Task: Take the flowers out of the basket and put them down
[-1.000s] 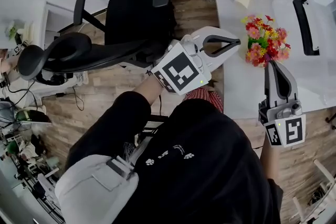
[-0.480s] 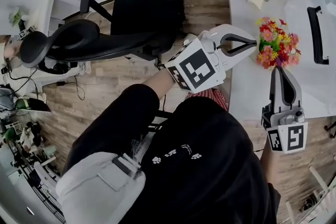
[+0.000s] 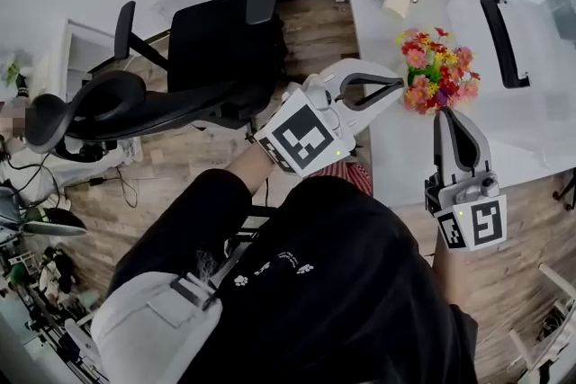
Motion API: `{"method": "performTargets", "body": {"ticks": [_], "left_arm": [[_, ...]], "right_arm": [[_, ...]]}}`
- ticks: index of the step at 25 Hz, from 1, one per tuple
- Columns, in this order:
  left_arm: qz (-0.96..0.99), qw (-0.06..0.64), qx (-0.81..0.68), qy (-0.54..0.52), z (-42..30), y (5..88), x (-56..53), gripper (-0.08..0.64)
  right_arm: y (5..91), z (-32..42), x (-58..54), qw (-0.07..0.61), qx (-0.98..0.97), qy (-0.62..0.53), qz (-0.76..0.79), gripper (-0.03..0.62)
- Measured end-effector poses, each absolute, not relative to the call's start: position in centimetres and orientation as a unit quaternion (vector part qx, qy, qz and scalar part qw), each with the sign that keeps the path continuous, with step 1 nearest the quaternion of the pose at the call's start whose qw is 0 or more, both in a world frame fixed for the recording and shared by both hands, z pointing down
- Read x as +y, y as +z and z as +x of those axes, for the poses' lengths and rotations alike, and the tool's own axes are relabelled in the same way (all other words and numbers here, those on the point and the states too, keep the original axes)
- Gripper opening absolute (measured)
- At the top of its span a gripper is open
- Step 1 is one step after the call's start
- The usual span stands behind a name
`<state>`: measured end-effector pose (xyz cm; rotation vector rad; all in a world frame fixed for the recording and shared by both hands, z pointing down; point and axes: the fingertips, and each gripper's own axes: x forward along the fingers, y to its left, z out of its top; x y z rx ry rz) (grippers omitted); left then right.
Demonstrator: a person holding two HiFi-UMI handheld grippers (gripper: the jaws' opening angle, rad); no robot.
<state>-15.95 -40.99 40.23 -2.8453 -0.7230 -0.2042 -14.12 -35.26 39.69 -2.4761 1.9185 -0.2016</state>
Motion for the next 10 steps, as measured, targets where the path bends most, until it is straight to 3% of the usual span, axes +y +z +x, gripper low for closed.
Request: {"method": "performTargets", "body": {"ticks": [10], "left_arm": [[-0.966, 0.069, -0.241, -0.067, -15.3, 39.9, -39.2, 0.008]], "right_arm": [[39.3, -13.6, -33.4, 0.013, 0.59, -0.062, -0.805, 0.011]]}}
